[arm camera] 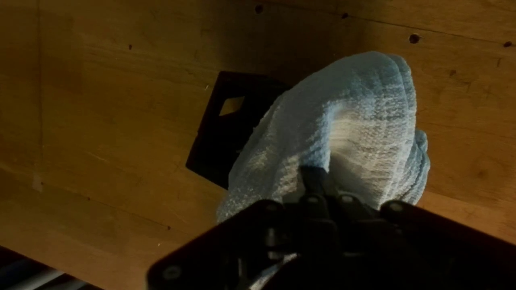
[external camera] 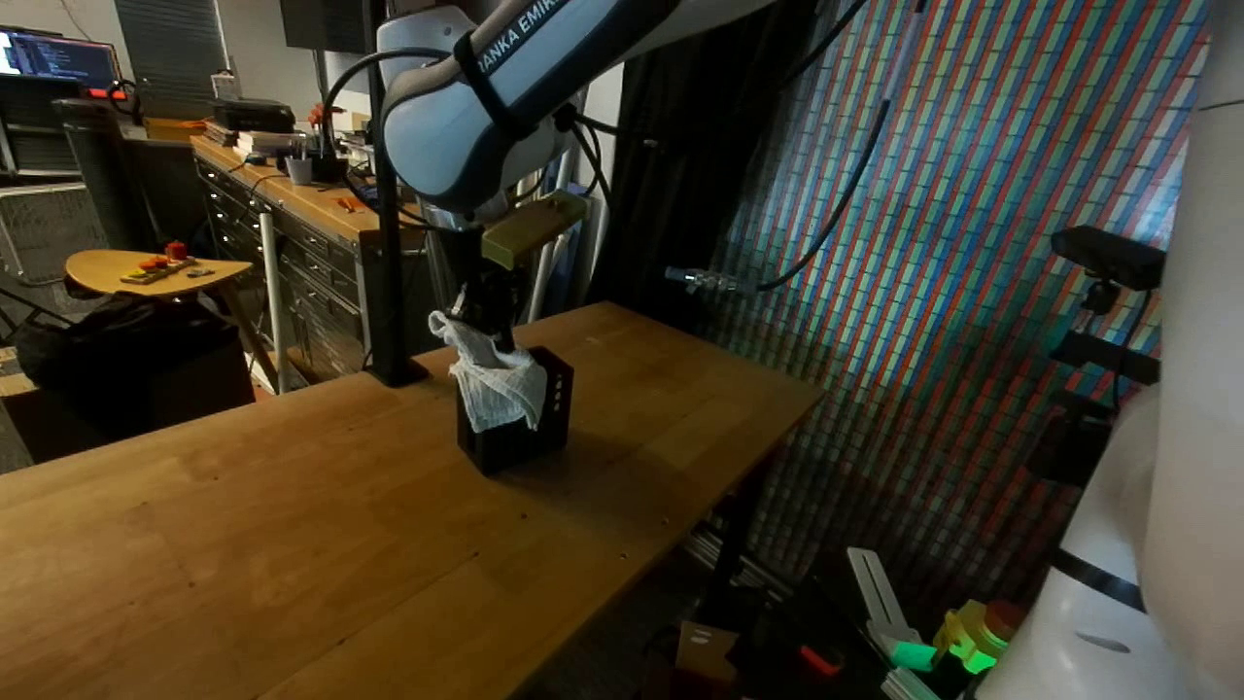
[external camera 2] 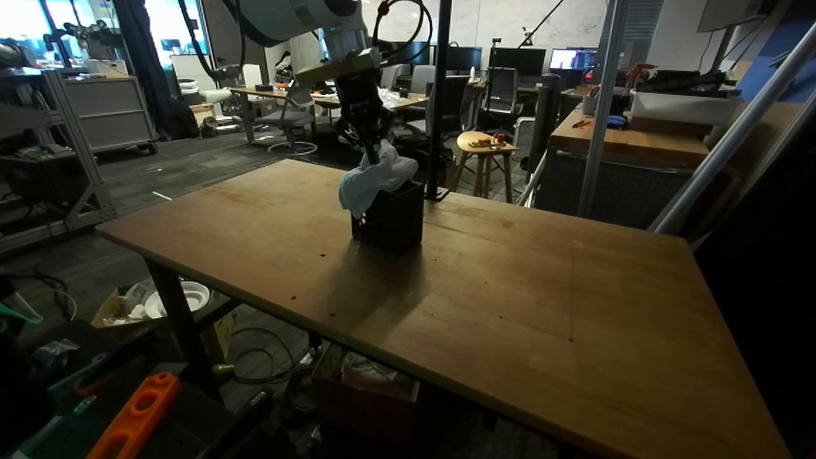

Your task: Put the towel in the box

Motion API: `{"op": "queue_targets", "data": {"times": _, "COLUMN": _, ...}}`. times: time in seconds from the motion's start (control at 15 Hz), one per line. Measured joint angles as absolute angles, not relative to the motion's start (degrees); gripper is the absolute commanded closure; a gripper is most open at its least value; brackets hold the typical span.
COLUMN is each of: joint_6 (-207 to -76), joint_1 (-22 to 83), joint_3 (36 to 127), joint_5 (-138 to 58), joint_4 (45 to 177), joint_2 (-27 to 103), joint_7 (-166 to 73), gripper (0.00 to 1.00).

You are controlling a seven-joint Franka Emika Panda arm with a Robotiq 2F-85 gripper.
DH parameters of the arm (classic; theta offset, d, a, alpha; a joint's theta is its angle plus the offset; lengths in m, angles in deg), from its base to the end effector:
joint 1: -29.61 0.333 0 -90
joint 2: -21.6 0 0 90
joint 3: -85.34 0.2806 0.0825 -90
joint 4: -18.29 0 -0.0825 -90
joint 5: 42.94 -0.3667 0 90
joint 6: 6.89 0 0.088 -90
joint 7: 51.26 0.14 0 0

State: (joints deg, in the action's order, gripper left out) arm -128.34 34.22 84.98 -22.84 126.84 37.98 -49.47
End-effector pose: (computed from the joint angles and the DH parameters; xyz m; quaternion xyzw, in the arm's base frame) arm 0.5883 0.0185 0.2953 0.9818 0.1167 -0.0222 0.1483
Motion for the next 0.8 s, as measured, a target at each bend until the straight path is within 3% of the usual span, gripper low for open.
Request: {"op": "queue_targets", "data": {"times": 0.8, "joint_6": -140.6, "joint_1": 30.61, "joint_3": 85.14, "joint_5": -33.91, "joint_4": 131.72, "joint_2": 42.61, "joint_7": -51.69, "gripper": 0.98}}
